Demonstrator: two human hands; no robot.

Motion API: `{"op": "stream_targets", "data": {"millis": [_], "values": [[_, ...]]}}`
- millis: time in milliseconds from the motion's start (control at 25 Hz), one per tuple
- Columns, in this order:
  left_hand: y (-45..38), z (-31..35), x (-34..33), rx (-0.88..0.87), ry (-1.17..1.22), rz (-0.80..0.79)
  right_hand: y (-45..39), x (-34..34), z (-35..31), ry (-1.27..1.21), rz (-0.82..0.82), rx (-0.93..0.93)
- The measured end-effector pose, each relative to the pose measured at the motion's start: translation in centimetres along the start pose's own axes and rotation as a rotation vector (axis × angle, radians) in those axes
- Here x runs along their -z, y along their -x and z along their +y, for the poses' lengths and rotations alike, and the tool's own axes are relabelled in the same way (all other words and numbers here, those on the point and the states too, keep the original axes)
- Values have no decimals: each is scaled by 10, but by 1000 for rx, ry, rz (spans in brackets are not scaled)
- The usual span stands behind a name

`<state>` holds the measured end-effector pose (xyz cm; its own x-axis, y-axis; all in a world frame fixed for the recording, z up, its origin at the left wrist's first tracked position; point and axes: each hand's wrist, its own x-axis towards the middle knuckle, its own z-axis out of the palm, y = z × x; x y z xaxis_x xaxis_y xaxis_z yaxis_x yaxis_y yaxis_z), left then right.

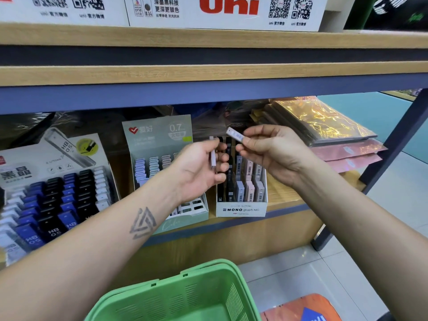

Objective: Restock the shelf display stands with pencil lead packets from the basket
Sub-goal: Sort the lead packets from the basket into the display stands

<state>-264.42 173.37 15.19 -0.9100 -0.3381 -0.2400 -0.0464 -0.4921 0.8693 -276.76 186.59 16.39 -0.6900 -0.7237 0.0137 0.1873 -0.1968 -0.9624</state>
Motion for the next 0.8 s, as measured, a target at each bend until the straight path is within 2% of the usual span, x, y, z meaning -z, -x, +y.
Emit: {"op": "stream_targets", "data": {"millis": [80,200,480,600,680,800], "values": [[-2,-4,-6,-126,-29,-7,1,-9,5,7,34,24],[-2,-7,-8,-185,-39,-58,2,-17,13,47,51,51],[1,-3,-7,-197,-58,-91,6,-16,10,635,-85,225],[2,1,-5,-161,-198,-71,0,-2,-12,722,-47,356],[5,5,-4,-97,-223,-172,-3,6,-21,684,-174,396],[9,7,-7,4,-140,-394,-1,16,-25,497,-391,271]]}}
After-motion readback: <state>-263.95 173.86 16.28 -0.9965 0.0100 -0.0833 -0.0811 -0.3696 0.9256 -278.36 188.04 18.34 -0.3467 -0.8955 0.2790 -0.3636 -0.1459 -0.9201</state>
